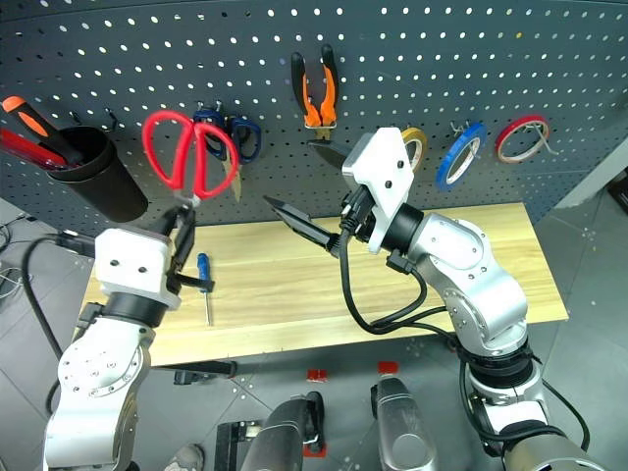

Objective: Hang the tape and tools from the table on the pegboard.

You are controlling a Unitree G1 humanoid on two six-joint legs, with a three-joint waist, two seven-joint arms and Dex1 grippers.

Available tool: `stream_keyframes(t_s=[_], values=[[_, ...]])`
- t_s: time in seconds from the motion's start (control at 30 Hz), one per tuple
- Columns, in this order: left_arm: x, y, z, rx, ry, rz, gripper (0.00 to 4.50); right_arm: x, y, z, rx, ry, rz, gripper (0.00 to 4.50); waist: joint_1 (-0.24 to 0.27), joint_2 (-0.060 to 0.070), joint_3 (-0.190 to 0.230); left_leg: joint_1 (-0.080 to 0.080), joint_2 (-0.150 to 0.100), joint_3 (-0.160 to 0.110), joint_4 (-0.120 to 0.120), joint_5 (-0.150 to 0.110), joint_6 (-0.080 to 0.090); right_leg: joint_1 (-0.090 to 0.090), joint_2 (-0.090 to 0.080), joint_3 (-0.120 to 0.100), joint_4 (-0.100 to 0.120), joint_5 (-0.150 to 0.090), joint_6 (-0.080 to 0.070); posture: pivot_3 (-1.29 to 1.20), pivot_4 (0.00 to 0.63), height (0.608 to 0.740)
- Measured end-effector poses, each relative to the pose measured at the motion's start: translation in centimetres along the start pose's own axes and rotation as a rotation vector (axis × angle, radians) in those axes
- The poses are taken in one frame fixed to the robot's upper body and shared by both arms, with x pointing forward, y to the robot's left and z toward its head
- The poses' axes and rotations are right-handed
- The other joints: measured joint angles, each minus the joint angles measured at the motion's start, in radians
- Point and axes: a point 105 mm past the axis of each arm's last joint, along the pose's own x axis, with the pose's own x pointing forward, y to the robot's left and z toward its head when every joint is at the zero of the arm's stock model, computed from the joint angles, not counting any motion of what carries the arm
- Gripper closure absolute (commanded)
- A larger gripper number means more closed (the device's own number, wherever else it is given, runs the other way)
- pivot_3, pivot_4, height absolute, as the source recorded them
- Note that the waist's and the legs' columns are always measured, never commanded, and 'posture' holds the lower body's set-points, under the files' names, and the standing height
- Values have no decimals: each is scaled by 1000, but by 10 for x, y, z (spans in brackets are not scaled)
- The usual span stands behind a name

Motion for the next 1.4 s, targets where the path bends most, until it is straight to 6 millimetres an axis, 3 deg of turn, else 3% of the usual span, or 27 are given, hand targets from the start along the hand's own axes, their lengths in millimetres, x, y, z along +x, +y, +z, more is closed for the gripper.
stream_keyframes(t_s=[0.33,0.57,1.0,1.2,1.3,1.4], values=[[37,-15,-23,11,41,-95,4205,14,-1,5,-2,-42,18,0,-4,0,0,0,0,0,0,0,0,-1,0,0,1,0,0,-311,310,740],[47,-21,-34,25,60,-117,4205,20,-1,8,-16,-65,29,0,-5,0,0,0,0,0,0,0,0,-1,0,0,1,0,0,-311,310,740],[32,-35,-55,-85,167,-121,284,25,13,-4,-28,-22,98,0,-4,0,0,0,0,0,1,0,0,-1,0,0,1,0,0,-302,314,740],[-11,-30,-111,-320,494,-52,284,10,18,-54,10,234,87,0,-3,-1,0,0,1,0,1,0,0,-1,0,0,2,0,0,-293,330,740],[-23,-11,-141,-392,654,33,284,7,27,-76,64,367,99,0,-1,-1,0,0,0,-1,1,0,0,-1,0,-1,3,0,0,-287,346,740],[-21,11,-161,-489,760,142,284,8,36,-85,108,434,113,0,2,-5,3,0,0,-1,2,0,0,-1,0,-1,3,0,0,-275,368,740]])
